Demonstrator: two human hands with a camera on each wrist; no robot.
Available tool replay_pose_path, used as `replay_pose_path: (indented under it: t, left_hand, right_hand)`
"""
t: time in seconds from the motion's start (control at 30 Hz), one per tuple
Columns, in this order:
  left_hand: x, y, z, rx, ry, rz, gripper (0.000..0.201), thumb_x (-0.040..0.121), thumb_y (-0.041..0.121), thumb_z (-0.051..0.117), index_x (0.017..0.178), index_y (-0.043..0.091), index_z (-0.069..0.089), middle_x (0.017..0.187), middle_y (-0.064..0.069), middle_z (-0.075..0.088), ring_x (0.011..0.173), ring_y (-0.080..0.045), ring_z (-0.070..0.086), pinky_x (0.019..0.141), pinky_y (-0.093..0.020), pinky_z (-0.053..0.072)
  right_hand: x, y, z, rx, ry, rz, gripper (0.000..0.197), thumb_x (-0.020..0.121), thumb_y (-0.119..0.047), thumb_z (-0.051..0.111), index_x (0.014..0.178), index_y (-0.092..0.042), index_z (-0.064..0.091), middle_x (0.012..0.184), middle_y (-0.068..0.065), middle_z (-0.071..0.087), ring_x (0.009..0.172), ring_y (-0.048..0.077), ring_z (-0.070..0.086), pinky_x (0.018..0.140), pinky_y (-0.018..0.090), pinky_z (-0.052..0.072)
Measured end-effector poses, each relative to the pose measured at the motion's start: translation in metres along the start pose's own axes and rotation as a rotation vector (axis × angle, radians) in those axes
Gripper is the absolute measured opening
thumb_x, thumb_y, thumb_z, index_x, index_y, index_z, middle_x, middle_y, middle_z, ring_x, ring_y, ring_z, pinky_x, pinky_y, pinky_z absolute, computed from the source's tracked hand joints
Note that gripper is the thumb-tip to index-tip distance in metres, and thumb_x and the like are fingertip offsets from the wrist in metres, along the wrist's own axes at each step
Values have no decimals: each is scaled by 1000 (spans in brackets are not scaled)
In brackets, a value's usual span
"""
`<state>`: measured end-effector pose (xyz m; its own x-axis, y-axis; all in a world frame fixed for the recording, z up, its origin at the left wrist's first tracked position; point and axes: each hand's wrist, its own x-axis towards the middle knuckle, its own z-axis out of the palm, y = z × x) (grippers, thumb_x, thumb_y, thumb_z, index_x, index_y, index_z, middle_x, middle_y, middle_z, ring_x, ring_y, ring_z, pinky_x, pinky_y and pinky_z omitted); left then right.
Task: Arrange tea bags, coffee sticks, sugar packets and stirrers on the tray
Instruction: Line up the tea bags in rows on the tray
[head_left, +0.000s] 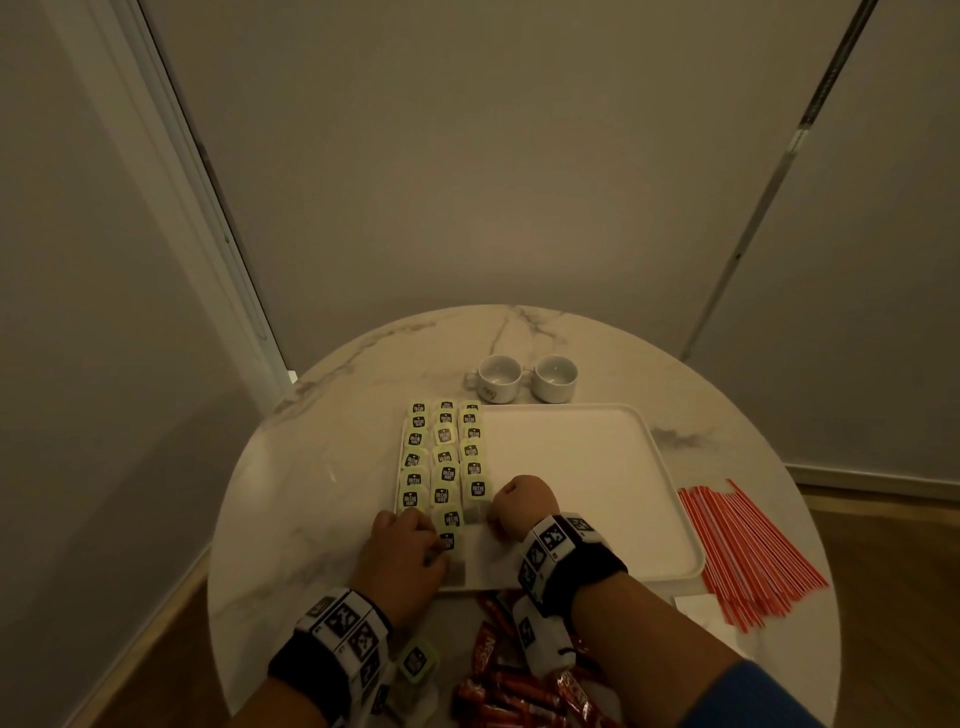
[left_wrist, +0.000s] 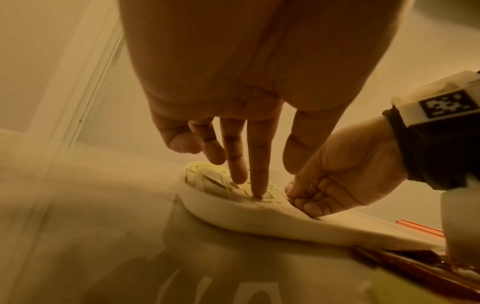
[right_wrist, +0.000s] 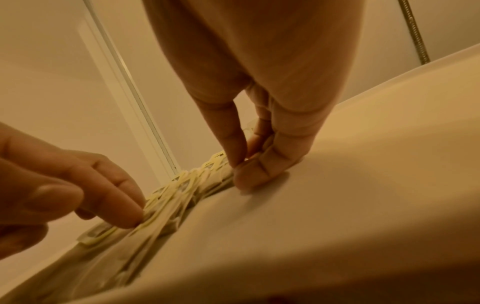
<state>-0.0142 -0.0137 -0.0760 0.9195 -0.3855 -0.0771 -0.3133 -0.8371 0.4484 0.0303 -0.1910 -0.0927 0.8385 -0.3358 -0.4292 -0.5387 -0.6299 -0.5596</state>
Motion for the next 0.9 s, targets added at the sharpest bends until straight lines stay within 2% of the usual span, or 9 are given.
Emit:
replay_pose_path:
  t: [0.13,0.23,0.3,0.4,0.47,0.57,0.67,0.83,0.9]
  left_hand:
    - [-2,0,-5,-47,14,0,28,93,34,51,117,27,64,119,10,48,109,-10,31,101,-25,35]
    - [-6,0,-14,-64,27,14,27,93,32,52,119,27,60,114,11,45,105,-7,28,100,-25,35]
    - [-10,-2,-21,-73,11,12,26,93,33,53,118,27,59,113,11,45,106,-7,33,98,-23,36]
    - [-21,-7,-31,-60,-36,8,24,92,38,54,113,27,61,112,9,52,107,-9,45,94,-24,41]
    - [-31,-11,-37,11,-112,21,29,89,37,57,117,29,59,113,7,52,109,-11,46,95,-26,42]
    - [-43,-16,-36,140,-294,37,52,79,51,63,127,36,50,116,9,48,107,-11,38,93,-25,40]
    - [-52,-14,-23,298,-385,27,58,73,61,61,120,29,50,122,7,44,107,-13,37,93,-29,41]
    - [-57,-11,-6,224,-353,94,38,83,40,58,119,26,54,130,5,42,113,-16,38,93,-27,41]
    - [-57,-8,-8,181,-371,80,28,84,32,59,110,21,60,123,2,47,110,-16,45,89,-24,42]
  right_hand:
    - [0,2,-2,2,21,-12,13,88,-11,51,87,-6,64,98,14,70,92,28,66,76,29,52]
    - [-1,3,-5,-4,40,-35,16,91,-12,48,92,-6,63,103,12,69,97,27,64,78,29,50]
    - [-4,4,-9,6,59,-41,18,93,-13,46,98,-5,62,108,12,67,102,27,62,82,30,47]
    - [-8,4,-16,91,88,-58,15,92,-14,44,90,-7,57,105,15,66,98,31,63,85,34,52]
    - [-14,4,-19,161,71,-99,11,88,-13,46,80,-9,53,99,17,67,93,34,64,82,41,55]
    - [-32,1,-21,220,24,-211,14,85,-15,53,71,-17,51,86,11,66,86,31,65,71,37,50]
    - [-53,-1,-17,238,-54,-317,15,84,-14,61,72,-21,55,82,3,64,81,24,62,71,34,48]
    - [-80,0,-8,196,-154,-428,20,84,-15,63,70,-27,55,85,0,62,79,19,60,79,33,50]
    - [-86,3,-7,205,-177,-435,20,83,-13,64,70,-27,56,88,0,63,80,18,59,80,34,50]
